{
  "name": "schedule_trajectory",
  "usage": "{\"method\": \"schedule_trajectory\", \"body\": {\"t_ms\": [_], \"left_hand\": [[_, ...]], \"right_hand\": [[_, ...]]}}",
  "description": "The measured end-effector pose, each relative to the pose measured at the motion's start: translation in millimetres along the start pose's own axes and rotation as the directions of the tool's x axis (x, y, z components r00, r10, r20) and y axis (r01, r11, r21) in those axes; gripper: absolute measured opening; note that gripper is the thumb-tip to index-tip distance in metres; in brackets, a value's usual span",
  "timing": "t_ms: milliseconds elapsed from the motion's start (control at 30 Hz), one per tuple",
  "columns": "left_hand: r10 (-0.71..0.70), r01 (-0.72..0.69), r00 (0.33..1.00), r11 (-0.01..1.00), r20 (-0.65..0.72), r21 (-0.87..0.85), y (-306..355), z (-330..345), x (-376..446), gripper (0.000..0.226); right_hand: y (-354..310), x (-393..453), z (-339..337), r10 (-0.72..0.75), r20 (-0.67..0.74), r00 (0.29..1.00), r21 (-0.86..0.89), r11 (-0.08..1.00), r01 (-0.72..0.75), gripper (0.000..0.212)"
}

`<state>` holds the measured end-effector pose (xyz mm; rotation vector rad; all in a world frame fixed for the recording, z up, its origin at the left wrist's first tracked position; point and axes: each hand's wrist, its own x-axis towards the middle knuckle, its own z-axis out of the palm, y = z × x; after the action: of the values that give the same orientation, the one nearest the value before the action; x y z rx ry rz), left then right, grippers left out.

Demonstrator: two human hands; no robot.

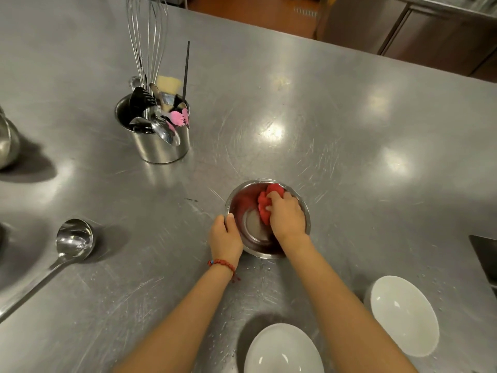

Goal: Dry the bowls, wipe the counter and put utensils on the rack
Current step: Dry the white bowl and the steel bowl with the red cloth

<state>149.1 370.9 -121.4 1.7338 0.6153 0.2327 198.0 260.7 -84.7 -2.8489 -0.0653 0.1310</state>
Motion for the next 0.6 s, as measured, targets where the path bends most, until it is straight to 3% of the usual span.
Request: {"method": "schedule_trajectory", "body": {"t_ms": [67, 133, 233, 300, 433, 500, 600], "left_hand": [[-0.004, 0.004, 1.0, 1.0, -0.008, -0.002, 0, 1, -1, 0.04], [-0.015, 0.014, 1.0, 1.0, -0.028, -0.011, 1, 3, -2, 0.041], [-0.038, 0.037, 0.998, 0.999, -0.043, -0.027, 1, 5, -4, 0.041], [-0.026, 0.025, 0.999, 1.0, -0.037, -0.014, 1, 5, -5, 0.041], [0.004, -0.004, 1.0, 1.0, -0.028, -0.001, 0, 6, -6, 0.042], [0.007, -0.007, 1.0, 1.0, -0.016, 0.004, -1, 5, -5, 0.041], [0.021, -0.021, 0.999, 1.0, 0.025, -0.001, 0, 1, 4, 0.042]], "right_hand": [[10, -5, -7, -0.013, 0.051, 0.999, -0.14, 0.99, 0.02, 0.026], [16, -8, -14, -0.018, 0.146, 0.989, -0.172, 0.984, 0.044, 0.026], [22, -11, -23, -0.051, 0.368, 0.929, 0.127, 0.992, 0.004, 0.025], [18, -17, -22, -0.123, 0.462, 0.878, 0.362, 0.93, -0.059, 0.025], [8, -29, -10, -0.213, 0.397, 0.893, 0.566, 0.822, -0.055, 0.025], [8, -26, -12, -0.245, 0.387, 0.889, 0.495, 0.868, 0.024, 0.025], [16, -13, -24, -0.216, 0.481, 0.85, 0.175, 0.973, 0.148, 0.025]]}}
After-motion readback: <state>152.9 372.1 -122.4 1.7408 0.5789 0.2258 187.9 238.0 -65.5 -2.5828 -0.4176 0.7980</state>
